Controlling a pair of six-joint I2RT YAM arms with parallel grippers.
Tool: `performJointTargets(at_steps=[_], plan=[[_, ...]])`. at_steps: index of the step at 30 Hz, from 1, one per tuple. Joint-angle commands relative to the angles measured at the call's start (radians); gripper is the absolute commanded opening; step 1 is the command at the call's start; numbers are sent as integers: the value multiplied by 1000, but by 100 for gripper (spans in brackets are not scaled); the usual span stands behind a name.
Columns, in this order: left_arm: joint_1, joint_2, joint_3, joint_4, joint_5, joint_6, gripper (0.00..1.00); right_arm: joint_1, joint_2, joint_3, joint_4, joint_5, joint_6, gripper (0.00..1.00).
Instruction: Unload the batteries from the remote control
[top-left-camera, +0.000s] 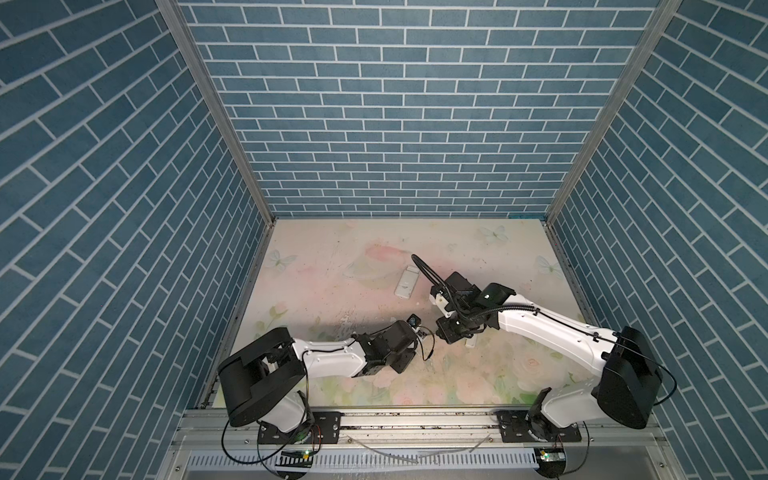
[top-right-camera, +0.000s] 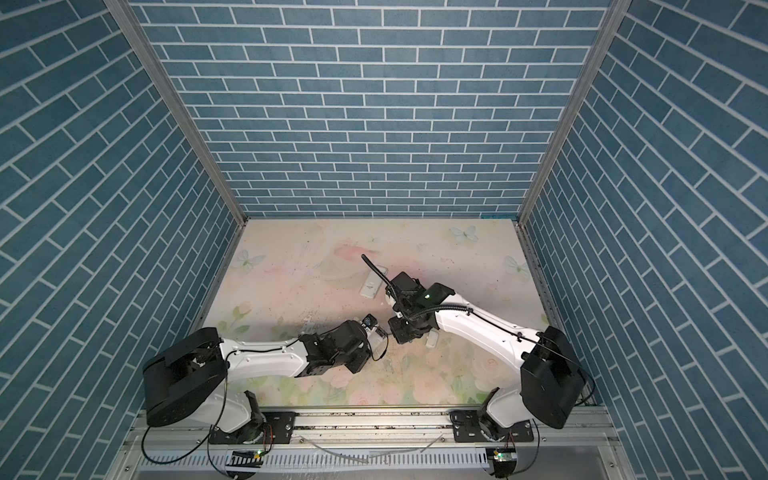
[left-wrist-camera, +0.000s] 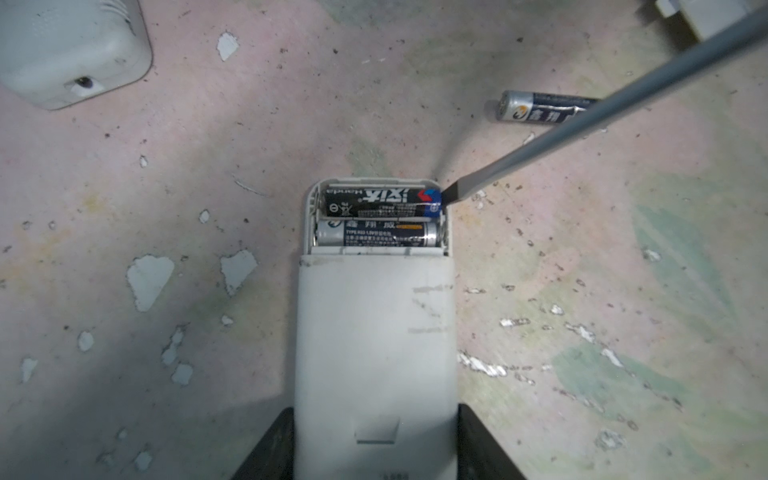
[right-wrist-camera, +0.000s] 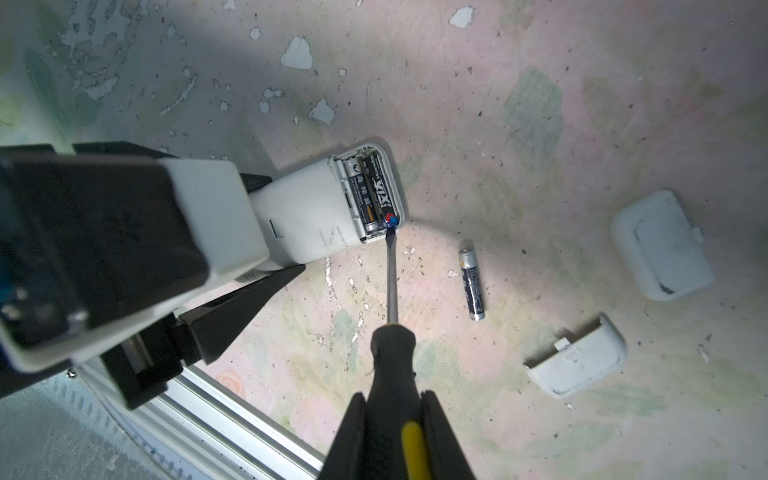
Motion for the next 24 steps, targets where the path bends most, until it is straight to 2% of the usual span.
performJointTargets(at_steps=[1,14,24], plan=[[-26,56,-21,-86,99,14,40,-2,30,14,-80,18,-18,0],[-26,56,-23,-80,103,12,40,0,66,57,-116,30,20,0],[-26,78,-14,-59,131,12,39,43,85,79,-113,106,69,0]])
